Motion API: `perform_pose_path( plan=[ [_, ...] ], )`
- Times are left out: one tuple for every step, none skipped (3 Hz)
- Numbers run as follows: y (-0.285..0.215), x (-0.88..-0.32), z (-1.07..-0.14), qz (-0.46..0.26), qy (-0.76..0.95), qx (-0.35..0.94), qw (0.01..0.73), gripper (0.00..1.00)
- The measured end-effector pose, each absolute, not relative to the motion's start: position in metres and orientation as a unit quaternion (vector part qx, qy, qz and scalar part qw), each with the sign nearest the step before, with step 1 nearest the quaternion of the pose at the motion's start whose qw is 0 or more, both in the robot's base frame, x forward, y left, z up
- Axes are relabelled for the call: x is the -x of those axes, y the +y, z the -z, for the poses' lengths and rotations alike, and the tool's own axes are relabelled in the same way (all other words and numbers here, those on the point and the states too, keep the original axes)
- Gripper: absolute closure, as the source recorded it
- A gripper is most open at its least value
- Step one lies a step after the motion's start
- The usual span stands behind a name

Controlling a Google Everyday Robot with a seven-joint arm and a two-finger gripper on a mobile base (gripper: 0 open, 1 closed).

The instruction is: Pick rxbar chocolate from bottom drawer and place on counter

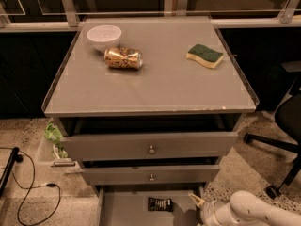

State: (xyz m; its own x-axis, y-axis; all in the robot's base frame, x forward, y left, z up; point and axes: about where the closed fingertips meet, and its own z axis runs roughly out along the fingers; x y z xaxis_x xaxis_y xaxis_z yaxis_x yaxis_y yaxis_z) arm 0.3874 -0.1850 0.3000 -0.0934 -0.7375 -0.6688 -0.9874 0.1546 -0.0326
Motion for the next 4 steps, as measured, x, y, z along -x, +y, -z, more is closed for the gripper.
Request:
perform_pose_path(
  plan=[
    [-0.177, -0.396, -0.272, -0.227, 0.707, 0.604, 0.288, 0.00],
    [-0.162, -0.421, -0.235, -0.226, 0.700, 0.601, 0.312, 0.00],
    [-0.151, -0.442, -0.213, -0.227, 0.690, 0.598, 0.339, 0.00],
    [-0.141, -0.458, -0.195, -0.231, 0.683, 0.595, 0.356, 0.00]
  ],
)
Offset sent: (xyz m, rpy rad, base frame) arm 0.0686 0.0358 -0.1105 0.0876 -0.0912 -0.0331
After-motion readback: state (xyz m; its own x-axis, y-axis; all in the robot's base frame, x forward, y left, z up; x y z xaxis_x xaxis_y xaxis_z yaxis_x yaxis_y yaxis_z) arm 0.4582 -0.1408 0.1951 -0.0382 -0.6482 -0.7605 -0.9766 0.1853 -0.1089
